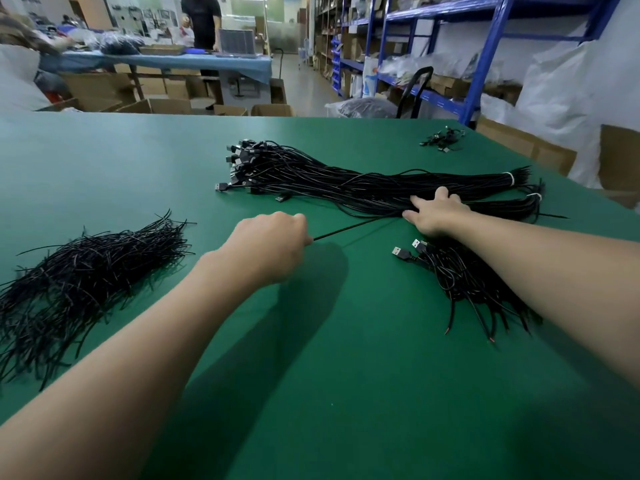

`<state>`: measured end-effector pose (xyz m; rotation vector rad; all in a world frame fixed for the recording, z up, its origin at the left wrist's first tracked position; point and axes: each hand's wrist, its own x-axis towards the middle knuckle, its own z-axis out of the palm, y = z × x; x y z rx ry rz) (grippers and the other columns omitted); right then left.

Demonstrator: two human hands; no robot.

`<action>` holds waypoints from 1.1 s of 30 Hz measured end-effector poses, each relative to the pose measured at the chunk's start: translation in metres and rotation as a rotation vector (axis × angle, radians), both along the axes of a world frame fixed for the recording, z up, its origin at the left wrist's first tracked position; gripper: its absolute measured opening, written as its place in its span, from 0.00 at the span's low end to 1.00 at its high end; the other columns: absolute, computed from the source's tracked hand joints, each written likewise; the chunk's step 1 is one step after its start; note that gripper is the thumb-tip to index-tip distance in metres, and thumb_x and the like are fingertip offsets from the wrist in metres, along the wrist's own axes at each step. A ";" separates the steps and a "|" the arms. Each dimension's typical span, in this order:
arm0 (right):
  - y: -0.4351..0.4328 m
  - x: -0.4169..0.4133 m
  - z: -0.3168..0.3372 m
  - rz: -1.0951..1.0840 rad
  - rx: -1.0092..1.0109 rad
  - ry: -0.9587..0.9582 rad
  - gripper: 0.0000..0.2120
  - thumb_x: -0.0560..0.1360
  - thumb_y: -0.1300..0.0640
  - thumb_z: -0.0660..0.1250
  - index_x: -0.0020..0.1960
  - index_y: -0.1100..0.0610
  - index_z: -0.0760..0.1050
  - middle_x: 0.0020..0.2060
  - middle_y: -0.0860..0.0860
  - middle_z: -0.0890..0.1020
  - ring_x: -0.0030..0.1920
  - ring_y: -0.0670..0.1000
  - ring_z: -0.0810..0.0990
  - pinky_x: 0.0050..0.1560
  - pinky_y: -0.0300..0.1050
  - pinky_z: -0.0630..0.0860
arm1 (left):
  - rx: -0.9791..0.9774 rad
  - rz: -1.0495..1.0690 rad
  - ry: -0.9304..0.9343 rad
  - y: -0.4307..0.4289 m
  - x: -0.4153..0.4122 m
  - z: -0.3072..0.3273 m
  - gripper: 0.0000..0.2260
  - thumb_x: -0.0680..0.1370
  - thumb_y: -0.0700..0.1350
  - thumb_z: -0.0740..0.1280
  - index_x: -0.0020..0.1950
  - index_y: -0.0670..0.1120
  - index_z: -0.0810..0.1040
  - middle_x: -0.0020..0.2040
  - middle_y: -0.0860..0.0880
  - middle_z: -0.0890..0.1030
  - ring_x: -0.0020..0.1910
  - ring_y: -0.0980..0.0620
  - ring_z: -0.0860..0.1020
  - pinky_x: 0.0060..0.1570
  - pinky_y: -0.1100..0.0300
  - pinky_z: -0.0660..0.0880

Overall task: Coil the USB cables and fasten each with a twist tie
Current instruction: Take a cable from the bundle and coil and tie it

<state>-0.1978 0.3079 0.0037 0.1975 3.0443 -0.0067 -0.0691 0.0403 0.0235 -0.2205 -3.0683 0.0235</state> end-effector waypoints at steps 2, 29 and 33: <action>0.005 -0.003 -0.001 0.017 -0.015 0.001 0.29 0.83 0.36 0.50 0.81 0.44 0.53 0.77 0.60 0.54 0.76 0.65 0.58 0.71 0.58 0.63 | -0.016 0.005 -0.062 -0.003 0.004 0.008 0.07 0.86 0.49 0.56 0.55 0.48 0.71 0.57 0.45 0.78 0.45 0.43 0.71 0.43 0.53 0.67; -0.120 0.223 0.072 0.490 -1.328 -0.472 0.21 0.83 0.42 0.57 0.59 0.59 0.78 0.49 0.55 0.87 0.52 0.53 0.86 0.58 0.49 0.81 | 1.218 -0.179 -0.168 -0.044 0.089 0.085 0.14 0.83 0.49 0.63 0.44 0.40 0.76 0.32 0.49 0.78 0.30 0.55 0.77 0.28 0.66 0.71; -0.132 0.233 0.074 0.494 -1.583 -0.489 0.12 0.85 0.56 0.57 0.56 0.61 0.76 0.33 0.51 0.79 0.34 0.50 0.78 0.40 0.44 0.79 | 0.997 -0.152 0.012 -0.035 0.091 0.086 0.17 0.83 0.53 0.64 0.42 0.43 0.79 0.34 0.48 0.78 0.32 0.51 0.70 0.32 0.62 0.66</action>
